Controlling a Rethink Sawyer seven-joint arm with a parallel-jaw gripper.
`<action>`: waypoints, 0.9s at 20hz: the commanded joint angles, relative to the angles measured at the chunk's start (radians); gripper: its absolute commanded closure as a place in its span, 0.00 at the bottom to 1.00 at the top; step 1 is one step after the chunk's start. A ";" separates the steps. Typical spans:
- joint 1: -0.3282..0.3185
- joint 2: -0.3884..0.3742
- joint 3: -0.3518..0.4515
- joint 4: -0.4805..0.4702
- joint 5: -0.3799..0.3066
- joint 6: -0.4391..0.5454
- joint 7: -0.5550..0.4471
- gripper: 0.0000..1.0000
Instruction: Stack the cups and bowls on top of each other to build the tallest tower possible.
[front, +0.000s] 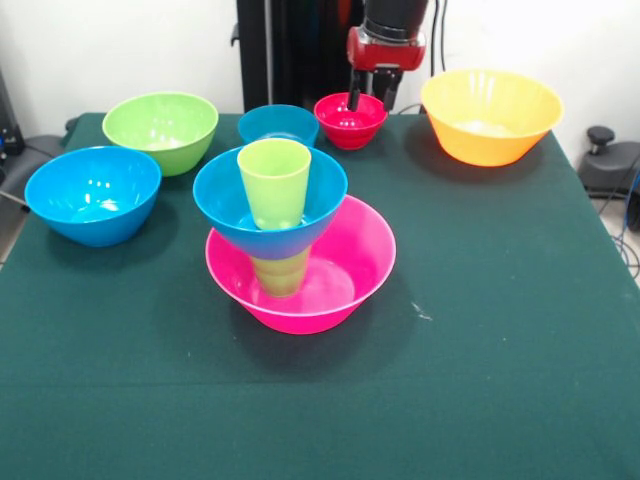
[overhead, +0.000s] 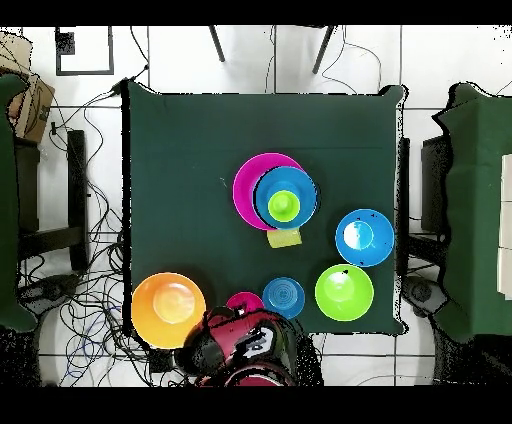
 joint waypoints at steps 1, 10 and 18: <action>0.021 0.060 0.068 -0.031 0.070 -0.049 0.181 0.00; 0.047 0.041 0.065 0.006 0.094 -0.061 0.195 0.00; 0.051 0.041 0.058 0.008 0.100 -0.070 0.184 0.00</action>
